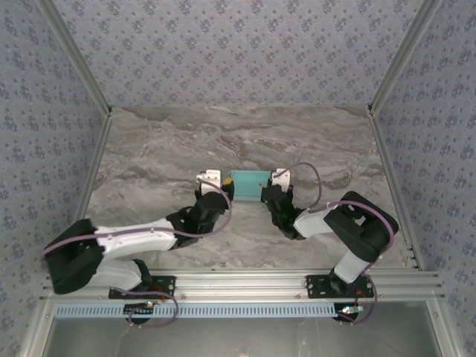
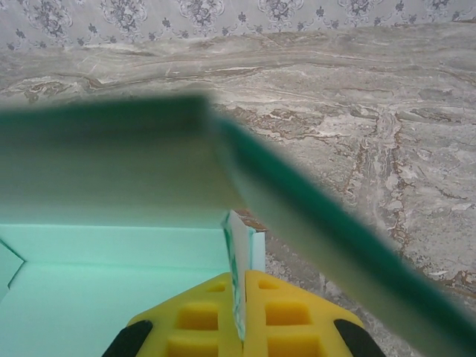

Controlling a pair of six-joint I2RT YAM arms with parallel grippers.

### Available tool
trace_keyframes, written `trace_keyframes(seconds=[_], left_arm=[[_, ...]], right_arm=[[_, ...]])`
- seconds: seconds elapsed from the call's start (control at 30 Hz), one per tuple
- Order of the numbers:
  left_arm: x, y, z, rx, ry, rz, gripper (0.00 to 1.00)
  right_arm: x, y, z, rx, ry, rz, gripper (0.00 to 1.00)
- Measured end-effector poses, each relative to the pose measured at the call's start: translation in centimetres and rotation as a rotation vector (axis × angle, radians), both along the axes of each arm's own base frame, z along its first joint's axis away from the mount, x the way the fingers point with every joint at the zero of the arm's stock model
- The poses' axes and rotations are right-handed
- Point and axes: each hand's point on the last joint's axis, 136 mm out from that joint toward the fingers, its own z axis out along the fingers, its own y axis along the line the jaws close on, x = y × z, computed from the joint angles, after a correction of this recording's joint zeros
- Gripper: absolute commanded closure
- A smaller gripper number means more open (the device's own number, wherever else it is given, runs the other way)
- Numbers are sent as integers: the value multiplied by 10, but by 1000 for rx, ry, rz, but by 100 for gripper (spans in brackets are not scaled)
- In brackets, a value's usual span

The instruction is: Fold the paper box

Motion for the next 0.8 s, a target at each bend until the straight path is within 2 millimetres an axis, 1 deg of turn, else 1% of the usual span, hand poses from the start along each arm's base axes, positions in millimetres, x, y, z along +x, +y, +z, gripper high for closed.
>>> trace_keyframes(seconds=[0.1,0.17,0.2,0.27,0.33,0.4,0.47,0.53,0.6,0.67,0.73,0.8], left_arm=[[16,10,33,-10,6,-20,42],[34,13,55,-13,16,-41,38],[41,13,62,-12,21,-46,36],[61,8,73,10,47,-72,34],[79,-5,73,39,85,-108,33],[95,-20,62,82,137,-152,33],[106,-37,41,141,209,-208,32],[112,-52,16,200,284,-266,32],[114,-64,-8,250,356,-319,32],[112,-70,-31,291,432,-368,32],[105,-72,-48,312,488,-407,33],[97,-72,-56,317,528,-440,32]], right_arm=[[0,1,0,-8,1,3,100],[0,0,0,-13,1,3,100],[0,0,0,-13,1,4,100],[0,1,0,-16,1,4,100],[0,0,0,-22,2,5,100],[1,1,0,-26,2,6,100],[1,1,1,-31,3,8,100],[1,1,1,-35,4,9,100],[1,1,1,-39,4,9,100],[2,2,1,-44,6,10,100],[2,2,1,-51,9,11,100],[3,2,1,-61,13,13,100]])
